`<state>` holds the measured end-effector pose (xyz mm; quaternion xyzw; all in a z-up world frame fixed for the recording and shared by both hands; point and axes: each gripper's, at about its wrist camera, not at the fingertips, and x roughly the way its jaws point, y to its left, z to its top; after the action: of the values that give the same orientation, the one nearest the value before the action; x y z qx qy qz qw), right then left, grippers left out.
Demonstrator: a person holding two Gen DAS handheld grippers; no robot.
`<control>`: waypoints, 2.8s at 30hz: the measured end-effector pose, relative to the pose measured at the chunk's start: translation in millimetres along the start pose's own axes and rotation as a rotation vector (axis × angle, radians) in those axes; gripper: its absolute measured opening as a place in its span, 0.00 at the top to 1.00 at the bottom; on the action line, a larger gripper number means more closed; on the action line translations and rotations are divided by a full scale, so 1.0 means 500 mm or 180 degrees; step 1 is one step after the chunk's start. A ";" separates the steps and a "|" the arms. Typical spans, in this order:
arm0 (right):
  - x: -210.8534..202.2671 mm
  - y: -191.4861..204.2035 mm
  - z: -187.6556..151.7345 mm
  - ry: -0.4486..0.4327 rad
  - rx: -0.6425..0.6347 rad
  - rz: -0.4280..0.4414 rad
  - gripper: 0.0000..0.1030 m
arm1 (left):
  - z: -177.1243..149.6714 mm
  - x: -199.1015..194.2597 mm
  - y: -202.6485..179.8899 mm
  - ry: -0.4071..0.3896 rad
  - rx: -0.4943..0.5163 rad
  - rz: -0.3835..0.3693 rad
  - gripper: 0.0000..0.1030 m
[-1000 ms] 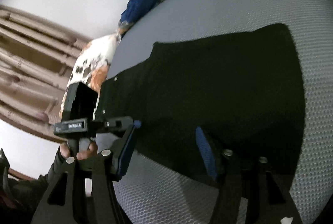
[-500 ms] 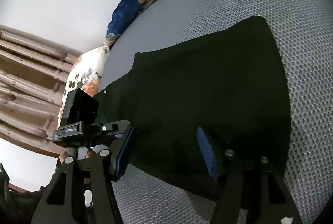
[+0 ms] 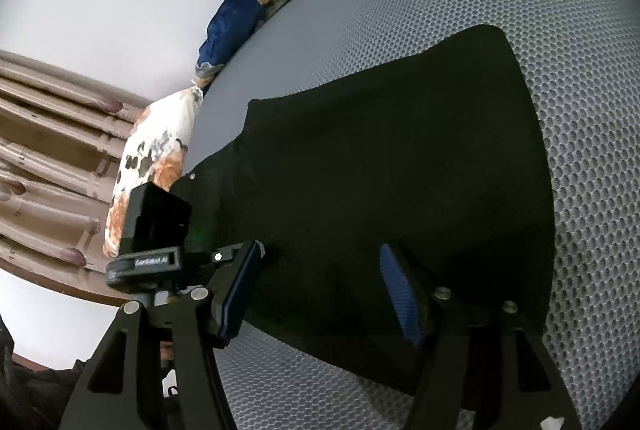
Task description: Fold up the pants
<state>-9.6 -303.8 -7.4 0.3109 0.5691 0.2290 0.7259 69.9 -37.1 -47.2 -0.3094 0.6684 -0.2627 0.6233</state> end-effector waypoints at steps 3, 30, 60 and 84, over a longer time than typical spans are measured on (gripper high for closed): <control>0.002 0.000 -0.003 0.0010 -0.0003 -0.0023 0.41 | -0.028 -0.011 -0.032 -0.0045 0.0447 0.0388 0.79; -0.010 -0.016 0.006 -0.0114 0.0108 -0.0113 0.41 | 0.027 -0.046 -0.164 -0.0211 0.0991 0.0032 0.97; 0.019 0.083 0.097 -0.0417 -0.0987 -0.1656 0.42 | 0.030 -0.086 -0.167 -0.0822 0.1625 0.1185 0.49; 0.091 0.083 0.023 0.0042 -0.1118 -0.1728 0.43 | 0.041 -0.175 -0.081 -0.0907 0.1246 0.1477 0.49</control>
<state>13.5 -245.7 -7.1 0.0162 0.5877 0.1238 0.7994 96.5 1.4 39.9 -0.0570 0.5639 -0.1913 0.8013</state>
